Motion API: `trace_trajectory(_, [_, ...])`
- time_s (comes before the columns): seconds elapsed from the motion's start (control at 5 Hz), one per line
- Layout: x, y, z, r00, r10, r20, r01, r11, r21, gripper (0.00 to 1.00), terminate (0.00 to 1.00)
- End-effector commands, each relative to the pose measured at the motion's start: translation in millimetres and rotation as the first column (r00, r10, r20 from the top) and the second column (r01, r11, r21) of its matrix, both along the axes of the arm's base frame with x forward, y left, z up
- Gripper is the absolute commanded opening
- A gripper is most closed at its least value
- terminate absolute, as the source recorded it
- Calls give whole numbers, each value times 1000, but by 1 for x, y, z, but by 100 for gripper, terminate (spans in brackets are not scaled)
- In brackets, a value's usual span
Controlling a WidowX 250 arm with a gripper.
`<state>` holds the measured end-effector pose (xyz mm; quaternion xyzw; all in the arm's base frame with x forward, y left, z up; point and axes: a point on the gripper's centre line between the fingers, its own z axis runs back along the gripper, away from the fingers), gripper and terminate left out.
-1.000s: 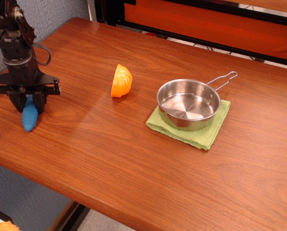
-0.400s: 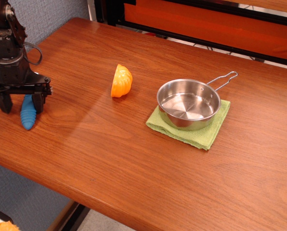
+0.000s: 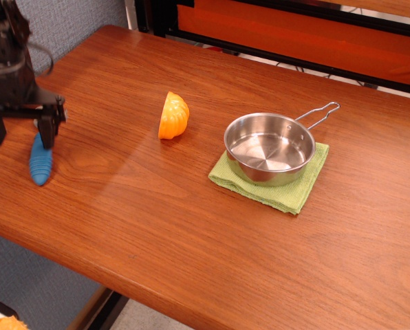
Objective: Move spoon to lower left of orange.
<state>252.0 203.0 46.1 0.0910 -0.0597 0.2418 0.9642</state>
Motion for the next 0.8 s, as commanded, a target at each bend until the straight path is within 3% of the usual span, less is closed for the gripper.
trace_trajectory(0.0, [-3, -58, 50, 979, -202, 37, 201, 979, 38, 100, 0])
trace_trajectory(0.2, [-5, -97, 57, 950, -307, 57, 307, 952, -3, 100, 0])
trace_trajectory(0.6, [3, -188, 72, 806, -588, 69, 590, 807, -5, 100, 0])
